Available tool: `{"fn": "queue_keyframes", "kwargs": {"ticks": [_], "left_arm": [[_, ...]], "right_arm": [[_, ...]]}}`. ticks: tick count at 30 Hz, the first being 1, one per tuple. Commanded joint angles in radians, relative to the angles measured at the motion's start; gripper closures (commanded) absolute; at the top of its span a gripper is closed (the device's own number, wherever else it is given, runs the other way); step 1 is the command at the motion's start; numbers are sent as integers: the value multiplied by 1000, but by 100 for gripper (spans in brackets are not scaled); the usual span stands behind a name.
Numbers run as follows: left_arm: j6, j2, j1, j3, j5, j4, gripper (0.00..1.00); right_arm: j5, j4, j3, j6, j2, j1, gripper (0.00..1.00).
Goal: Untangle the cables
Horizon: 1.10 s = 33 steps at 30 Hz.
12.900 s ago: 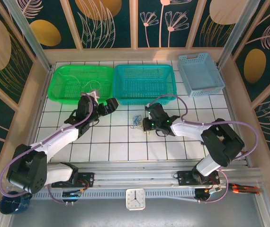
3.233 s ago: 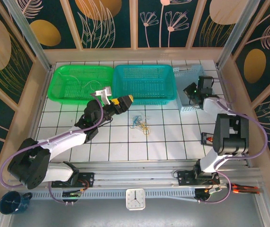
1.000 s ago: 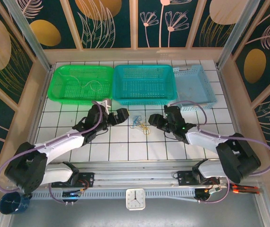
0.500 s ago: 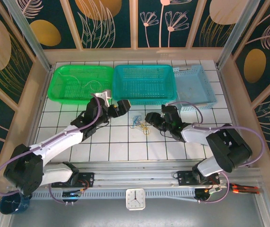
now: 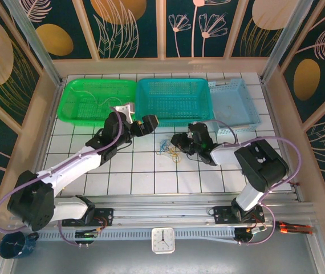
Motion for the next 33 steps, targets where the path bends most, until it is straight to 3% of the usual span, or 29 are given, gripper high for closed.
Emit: {"fn": "queue_keyframes", "kwargs": {"ticks": [1, 6, 19, 27, 33], "left_arm": [[16, -31, 24, -7, 10, 26, 1], [4, -57, 52, -21, 19, 33, 1], [-25, -9, 72, -53, 56, 102, 1], [-41, 61, 72, -92, 186, 217, 1], [-62, 124, 72, -121, 291, 310, 10]], "right_arm": [[1, -23, 38, -41, -15, -4, 85], [39, -116, 56, -105, -85, -5, 100], [-103, -100, 98, -321, -190, -4, 100], [-216, 42, 55, -359, -180, -12, 100], [-243, 95, 45, -337, -156, -20, 100]]}}
